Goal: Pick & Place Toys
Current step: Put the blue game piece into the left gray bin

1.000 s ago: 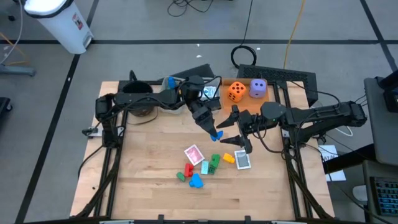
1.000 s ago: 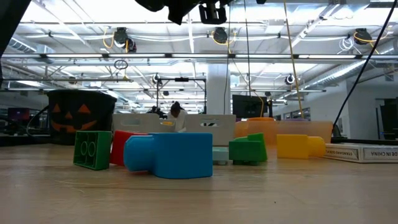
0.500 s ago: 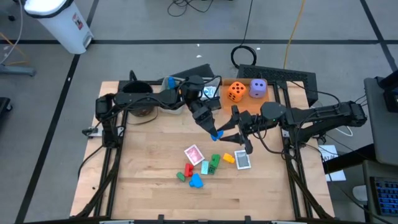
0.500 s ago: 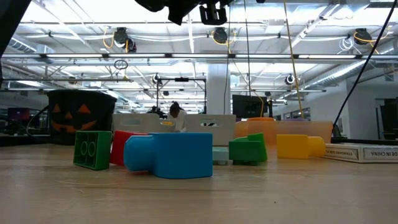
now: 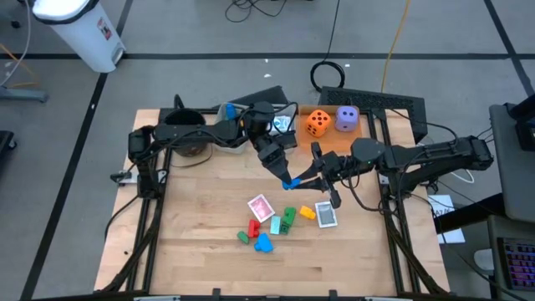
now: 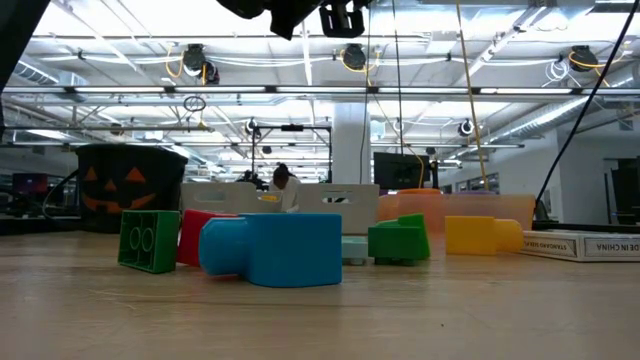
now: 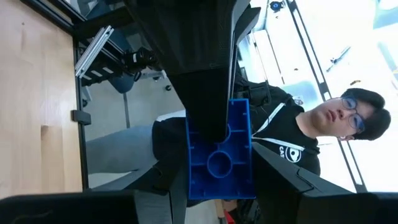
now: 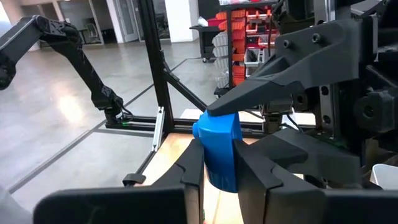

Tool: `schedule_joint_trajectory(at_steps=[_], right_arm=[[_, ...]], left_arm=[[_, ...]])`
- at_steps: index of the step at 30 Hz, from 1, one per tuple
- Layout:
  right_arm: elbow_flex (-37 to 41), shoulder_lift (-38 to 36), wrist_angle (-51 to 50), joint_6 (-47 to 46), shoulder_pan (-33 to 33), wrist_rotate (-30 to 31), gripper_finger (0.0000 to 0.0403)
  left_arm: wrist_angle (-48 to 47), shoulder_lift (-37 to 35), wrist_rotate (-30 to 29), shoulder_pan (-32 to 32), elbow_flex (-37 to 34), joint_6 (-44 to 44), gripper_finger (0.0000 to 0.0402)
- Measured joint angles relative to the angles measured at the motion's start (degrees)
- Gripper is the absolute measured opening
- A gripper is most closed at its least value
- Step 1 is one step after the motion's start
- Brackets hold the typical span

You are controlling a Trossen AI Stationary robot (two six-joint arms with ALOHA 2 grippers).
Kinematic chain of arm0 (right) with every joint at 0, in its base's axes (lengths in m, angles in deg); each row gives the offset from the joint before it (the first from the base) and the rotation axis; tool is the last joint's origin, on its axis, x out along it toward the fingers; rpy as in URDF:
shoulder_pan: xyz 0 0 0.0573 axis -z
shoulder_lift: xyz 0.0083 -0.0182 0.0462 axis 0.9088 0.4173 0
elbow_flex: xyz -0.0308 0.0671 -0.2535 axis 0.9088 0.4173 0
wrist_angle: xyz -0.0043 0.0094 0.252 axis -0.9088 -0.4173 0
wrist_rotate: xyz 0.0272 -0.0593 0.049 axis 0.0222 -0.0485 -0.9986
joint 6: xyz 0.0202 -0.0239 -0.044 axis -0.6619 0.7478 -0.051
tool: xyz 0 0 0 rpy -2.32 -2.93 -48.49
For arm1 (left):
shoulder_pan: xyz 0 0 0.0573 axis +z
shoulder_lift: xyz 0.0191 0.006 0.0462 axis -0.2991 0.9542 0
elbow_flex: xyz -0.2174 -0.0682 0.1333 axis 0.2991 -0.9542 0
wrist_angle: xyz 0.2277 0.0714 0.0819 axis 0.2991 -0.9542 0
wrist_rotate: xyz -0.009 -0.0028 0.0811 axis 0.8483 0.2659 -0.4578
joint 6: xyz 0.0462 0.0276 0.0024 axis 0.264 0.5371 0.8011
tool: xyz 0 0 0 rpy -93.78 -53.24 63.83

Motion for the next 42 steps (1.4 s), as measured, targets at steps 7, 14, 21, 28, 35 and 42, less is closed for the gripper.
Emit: schedule_joint_trajectory(at_steps=[7,14,21,28,35,42], right_arm=[[0.0,0.0,-0.1,-1.1,0.0,0.4,0.0038],[0.0,0.0,-0.2,-3.3,0.2,-0.2,0.003],[0.0,0.0,-1.1,-4.0,0.3,-0.8,0.003],[0.0,-0.6,-1.4,-8.4,1.0,-0.9,0.003],[0.0,-2.6,-1.5,-18.9,4.9,-1.0,0.003],[0.0,-2.8,1.4,-28.1,6.9,-2.6,0.003]], left_arm=[[0.0,0.0,-0.3,0.2,0.0,0.3,0.0165],[0.0,0.0,-2.2,0.4,0.0,0.0,0.0223],[1.7,0.0,-2.6,3.3,0.0,3.3,0.0255],[11.5,0.0,-3.2,7.0,0.0,-1.4,0.0257],[13.3,-2.9,-2.0,10.1,0.0,-2.1,0.0257],[11.1,-8.9,-6.8,14.1,0.0,4.0,0.0257]])
